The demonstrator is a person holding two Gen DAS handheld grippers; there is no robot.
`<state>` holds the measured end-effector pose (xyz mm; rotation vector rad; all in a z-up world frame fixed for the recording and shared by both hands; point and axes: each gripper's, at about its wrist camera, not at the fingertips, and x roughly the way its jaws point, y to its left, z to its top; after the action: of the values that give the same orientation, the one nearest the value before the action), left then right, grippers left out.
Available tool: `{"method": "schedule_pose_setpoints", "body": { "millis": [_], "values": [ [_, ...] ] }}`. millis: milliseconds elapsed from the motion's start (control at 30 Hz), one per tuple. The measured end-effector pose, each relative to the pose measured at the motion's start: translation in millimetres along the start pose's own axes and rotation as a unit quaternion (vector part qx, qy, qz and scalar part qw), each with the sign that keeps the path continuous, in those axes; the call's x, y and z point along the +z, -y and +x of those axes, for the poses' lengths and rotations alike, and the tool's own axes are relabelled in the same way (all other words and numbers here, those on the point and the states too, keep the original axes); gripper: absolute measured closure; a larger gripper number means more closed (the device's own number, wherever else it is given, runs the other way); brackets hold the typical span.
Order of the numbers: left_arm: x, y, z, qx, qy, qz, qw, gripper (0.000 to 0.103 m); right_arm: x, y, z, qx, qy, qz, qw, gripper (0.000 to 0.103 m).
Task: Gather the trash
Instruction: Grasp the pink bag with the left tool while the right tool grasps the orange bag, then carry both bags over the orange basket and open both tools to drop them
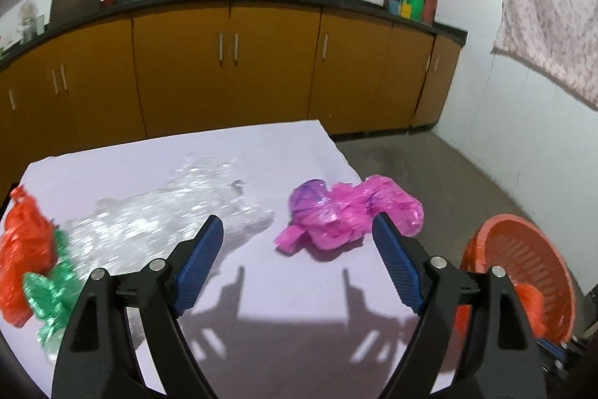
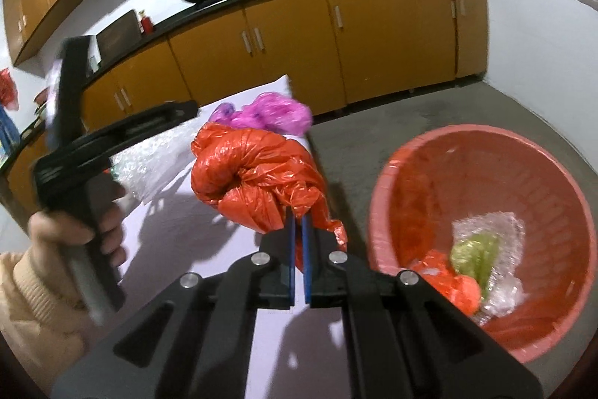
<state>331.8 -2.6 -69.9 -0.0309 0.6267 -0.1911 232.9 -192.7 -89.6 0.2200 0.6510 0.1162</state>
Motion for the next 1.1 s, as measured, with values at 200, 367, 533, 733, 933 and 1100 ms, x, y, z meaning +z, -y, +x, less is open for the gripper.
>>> {"method": "schedule_pose_setpoints", "body": {
  "millis": [200,367,533,733,933,1100],
  "values": [
    [6.6,8.5,31.5,0.016,-0.034,-0.008,0.9993,0.023,-5.5,16.6,-1.6,-0.008,-0.005,0.017,1.000,0.098],
    [7.2,8.9,49.0,0.011,-0.061,-0.010,0.9980,0.042,-8.9,22.3,-4.7,-0.009,-0.004,0.027,1.000,0.098],
    [6.0,15.1,43.0,-0.004,-0.052,0.006,0.9986,0.077,-9.9,24.2,-10.5,-0.008,0.001,0.033,0.999,0.098],
    [0.8,11.9,31.9,-0.013,-0.044,0.004,0.9989,0.085,-10.6,19.7,-17.9,-0.005,0.007,0.031,0.999,0.098],
    [-7.1,1.9,2.5,-0.015,-0.027,0.005,0.9995,0.085,-10.4,16.1,-27.9,-0.003,0.015,0.029,0.999,0.098],
    [-8.3,-7.7,-16.2,-0.011,-0.017,0.000,0.9998,0.085,-9.0,16.7,-39.2,-0.007,0.027,0.032,0.999,0.098]
  ]
}}
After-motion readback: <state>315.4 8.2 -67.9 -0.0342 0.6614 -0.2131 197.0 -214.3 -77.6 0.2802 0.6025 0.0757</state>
